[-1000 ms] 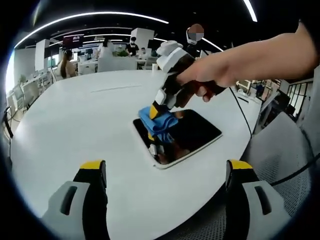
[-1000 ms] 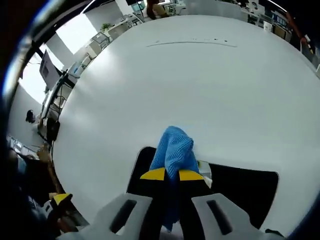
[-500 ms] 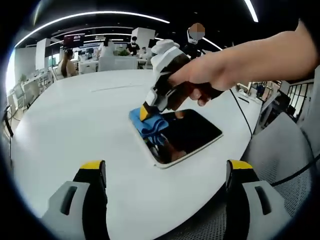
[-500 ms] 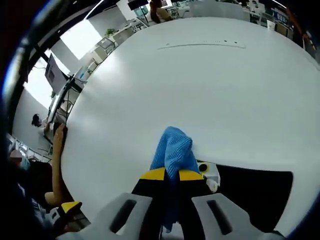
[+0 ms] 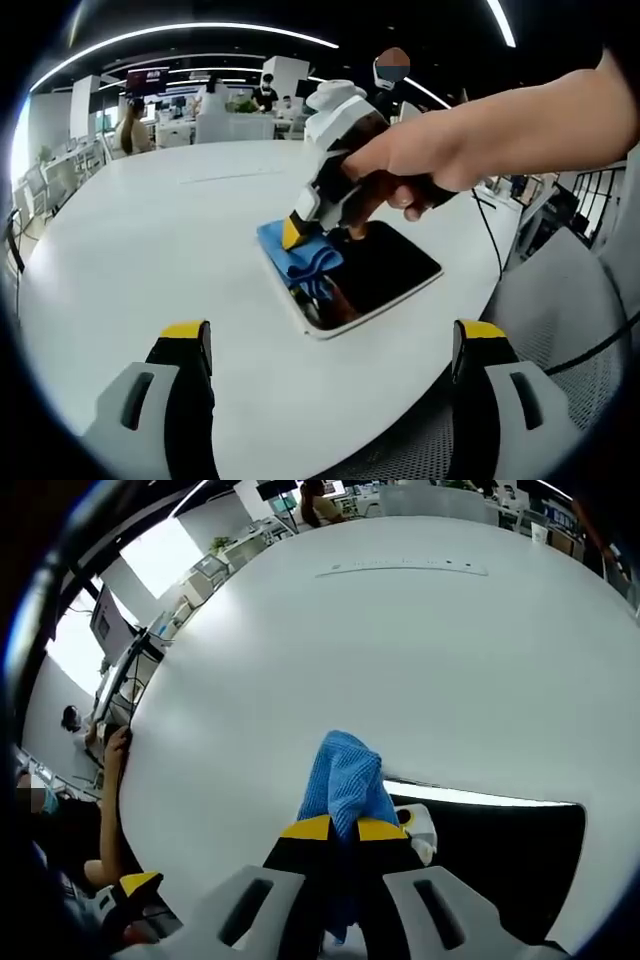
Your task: Wipe the mirror surface with the cleaning cloth until all visible marks leave the cleaned area.
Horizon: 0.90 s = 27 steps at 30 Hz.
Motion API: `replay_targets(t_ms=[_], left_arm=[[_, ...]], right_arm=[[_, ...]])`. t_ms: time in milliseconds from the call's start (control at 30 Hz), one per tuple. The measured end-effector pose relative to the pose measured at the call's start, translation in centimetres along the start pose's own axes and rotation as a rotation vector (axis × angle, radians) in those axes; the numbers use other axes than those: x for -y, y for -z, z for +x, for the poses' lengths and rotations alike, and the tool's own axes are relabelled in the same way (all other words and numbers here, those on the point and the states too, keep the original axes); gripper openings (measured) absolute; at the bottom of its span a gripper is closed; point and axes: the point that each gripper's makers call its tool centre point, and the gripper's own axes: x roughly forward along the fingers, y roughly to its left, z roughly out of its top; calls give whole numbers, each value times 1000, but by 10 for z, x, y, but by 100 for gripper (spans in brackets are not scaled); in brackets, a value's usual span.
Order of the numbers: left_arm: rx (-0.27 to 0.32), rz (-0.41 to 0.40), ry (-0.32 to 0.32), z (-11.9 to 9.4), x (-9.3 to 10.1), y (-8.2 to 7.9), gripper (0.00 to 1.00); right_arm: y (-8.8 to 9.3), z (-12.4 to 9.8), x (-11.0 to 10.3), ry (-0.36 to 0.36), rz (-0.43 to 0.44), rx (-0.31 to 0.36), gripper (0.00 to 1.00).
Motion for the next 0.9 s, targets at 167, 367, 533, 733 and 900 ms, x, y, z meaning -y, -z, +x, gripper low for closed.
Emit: replay_targets(t_ms=[167, 367, 533, 733, 900], left_arm=[[-4, 16, 10, 0, 2, 1, 99], [-4, 8, 13, 0, 3, 1, 99], [-16, 7, 22, 0, 5, 3, 99], [-13, 5, 26, 0, 6, 3, 99], [-10, 12, 25, 0, 6, 2, 99]], right_arm=[[8, -3, -3, -16, 3, -15, 2], [15, -6, -7, -20, -5, -28, 2], [20, -7, -10, -15, -12, -33, 1], [27, -11, -12, -4, -46, -37, 1], [28, -12, -12, -1, -46, -35, 1]])
